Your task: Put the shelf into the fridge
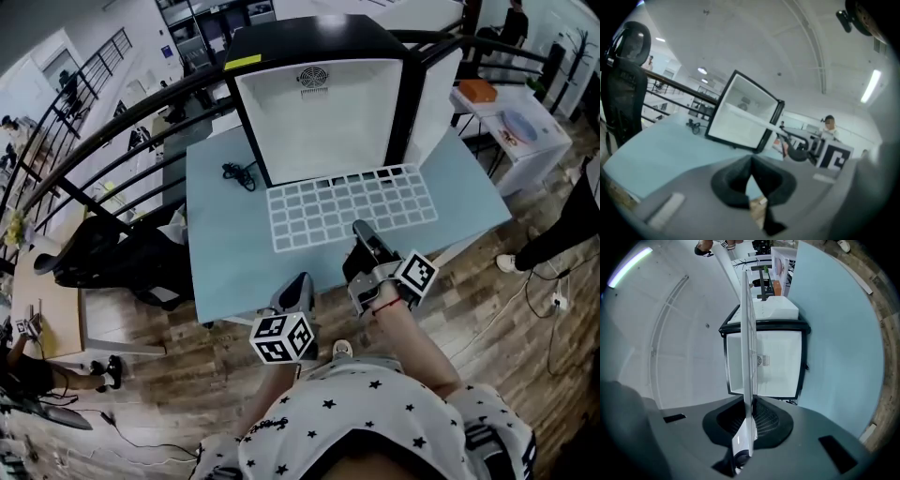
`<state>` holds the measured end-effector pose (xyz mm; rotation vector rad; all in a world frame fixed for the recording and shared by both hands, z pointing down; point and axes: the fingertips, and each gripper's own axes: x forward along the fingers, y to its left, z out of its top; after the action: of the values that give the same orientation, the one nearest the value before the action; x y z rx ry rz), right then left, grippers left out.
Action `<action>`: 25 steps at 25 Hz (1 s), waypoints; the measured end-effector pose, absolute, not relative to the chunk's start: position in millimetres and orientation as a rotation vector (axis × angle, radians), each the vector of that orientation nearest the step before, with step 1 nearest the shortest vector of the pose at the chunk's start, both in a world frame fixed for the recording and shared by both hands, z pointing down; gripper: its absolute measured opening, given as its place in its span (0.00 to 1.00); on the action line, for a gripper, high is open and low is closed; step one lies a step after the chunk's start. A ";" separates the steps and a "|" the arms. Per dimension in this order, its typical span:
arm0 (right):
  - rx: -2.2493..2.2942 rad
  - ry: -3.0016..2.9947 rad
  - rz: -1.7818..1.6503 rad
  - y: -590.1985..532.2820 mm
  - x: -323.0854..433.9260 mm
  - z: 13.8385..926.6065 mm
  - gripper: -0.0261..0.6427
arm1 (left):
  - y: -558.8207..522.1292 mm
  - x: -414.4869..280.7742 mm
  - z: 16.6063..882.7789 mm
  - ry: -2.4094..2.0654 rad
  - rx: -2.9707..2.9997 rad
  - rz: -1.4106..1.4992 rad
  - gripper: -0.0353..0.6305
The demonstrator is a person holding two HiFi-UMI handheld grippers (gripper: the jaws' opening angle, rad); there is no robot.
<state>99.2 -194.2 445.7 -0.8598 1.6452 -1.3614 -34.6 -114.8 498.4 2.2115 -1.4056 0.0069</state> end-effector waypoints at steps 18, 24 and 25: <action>-0.849 1.631 -1.376 -252.6 106.3 450.1 0.10 | -142.2 -46.2 505.8 -1.524 2.129 0.009 0.06; -0.869 1.625 -1.373 -275.7 100.8 456.0 0.10 | -168.8 -51.1 507.6 -1.509 2.140 0.002 0.06; -0.872 1.624 -1.372 -280.1 100.0 456.4 0.10 | -173.9 -52.3 506.9 -1.507 2.143 0.000 0.06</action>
<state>100.0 -280.1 456.4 -0.8717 1.6244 -1.3720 -52.3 -173.9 506.9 2.1434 -1.5075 -0.0002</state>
